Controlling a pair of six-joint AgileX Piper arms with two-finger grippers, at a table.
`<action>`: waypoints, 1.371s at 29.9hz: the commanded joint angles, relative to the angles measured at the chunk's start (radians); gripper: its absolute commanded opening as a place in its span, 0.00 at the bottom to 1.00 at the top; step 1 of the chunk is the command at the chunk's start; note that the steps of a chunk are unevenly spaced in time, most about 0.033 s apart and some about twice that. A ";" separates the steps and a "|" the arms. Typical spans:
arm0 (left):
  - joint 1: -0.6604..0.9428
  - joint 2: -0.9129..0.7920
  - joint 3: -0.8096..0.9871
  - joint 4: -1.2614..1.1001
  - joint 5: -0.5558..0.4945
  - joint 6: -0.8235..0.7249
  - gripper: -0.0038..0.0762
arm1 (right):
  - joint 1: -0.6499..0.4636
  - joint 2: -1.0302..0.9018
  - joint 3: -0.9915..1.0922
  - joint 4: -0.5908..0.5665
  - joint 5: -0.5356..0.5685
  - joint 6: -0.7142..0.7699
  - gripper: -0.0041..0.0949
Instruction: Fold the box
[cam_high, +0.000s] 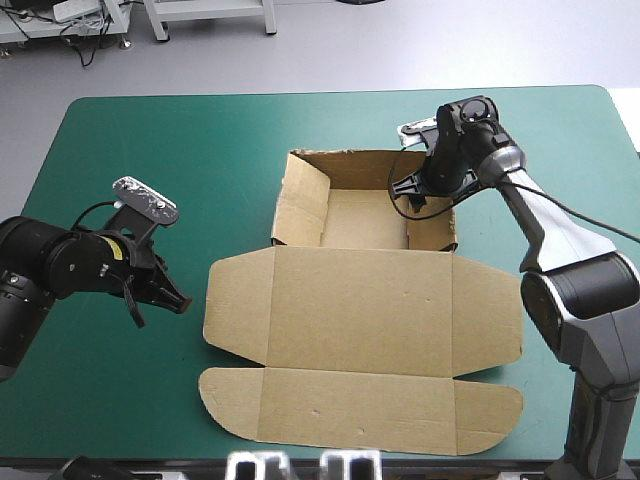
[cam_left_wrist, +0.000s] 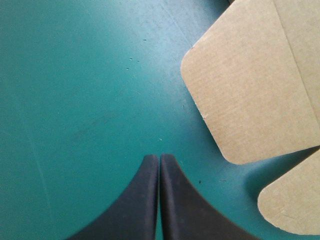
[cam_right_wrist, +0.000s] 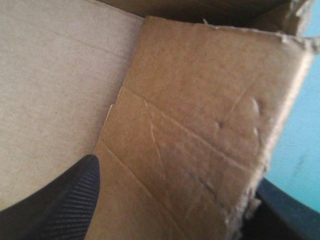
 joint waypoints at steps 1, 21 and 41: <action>-0.001 -0.029 -0.024 -0.005 0.014 -0.005 0.04 | 0.000 -0.029 -0.019 -0.006 0.021 0.003 0.62; -0.001 -0.029 -0.024 -0.009 -0.021 -0.009 0.04 | -0.049 -0.004 -0.128 -0.167 -0.014 -0.103 0.02; -0.001 -0.027 -0.024 -0.006 -0.026 -0.009 0.04 | -0.784 0.003 -0.210 0.175 -0.048 -0.161 0.02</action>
